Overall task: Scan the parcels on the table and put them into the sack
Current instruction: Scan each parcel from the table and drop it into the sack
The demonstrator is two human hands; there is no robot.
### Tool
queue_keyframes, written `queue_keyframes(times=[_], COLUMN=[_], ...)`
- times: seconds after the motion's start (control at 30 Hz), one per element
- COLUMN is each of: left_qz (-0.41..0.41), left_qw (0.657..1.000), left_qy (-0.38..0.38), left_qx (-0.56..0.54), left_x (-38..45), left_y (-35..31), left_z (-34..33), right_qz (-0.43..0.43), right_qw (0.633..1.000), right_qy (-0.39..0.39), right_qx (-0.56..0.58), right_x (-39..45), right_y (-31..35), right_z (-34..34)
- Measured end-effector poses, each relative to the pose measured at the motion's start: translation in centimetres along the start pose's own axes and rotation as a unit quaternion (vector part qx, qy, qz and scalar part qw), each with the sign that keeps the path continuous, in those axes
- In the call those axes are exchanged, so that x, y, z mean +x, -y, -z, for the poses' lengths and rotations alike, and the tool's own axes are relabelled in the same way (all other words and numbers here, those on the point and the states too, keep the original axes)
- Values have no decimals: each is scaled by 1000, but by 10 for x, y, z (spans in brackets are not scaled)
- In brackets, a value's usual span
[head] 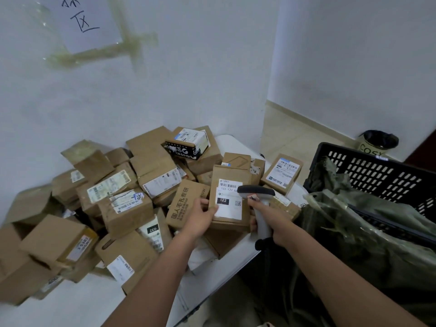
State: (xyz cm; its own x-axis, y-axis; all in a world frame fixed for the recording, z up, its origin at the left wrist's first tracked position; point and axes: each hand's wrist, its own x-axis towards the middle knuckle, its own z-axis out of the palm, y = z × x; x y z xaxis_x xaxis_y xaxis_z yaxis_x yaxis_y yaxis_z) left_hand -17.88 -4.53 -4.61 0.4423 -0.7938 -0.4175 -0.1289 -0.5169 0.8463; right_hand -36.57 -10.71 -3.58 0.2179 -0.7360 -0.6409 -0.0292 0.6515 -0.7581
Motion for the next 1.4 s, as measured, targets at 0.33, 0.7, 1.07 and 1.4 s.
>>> queue_keyframes(times=[0.33, 0.7, 1.07, 1.4], left_qz=[66, 0, -17, -16], left_qw=[989, 979, 973, 978], left_qy=[56, 55, 67, 55], left_qx=[-118, -196, -219, -202], left_x=[8, 18, 15, 12], left_y=[3, 1, -7, -9], left_z=[26, 45, 29, 25], right_qz=[14, 58, 135, 152], right_qw=[999, 998, 986, 985], right_qy=[35, 20, 62, 55], right_qx=[-16, 31, -71, -67], right_x=[-5, -45, -70, -73], right_y=[8, 67, 94, 95], right_z=[6, 12, -6, -10])
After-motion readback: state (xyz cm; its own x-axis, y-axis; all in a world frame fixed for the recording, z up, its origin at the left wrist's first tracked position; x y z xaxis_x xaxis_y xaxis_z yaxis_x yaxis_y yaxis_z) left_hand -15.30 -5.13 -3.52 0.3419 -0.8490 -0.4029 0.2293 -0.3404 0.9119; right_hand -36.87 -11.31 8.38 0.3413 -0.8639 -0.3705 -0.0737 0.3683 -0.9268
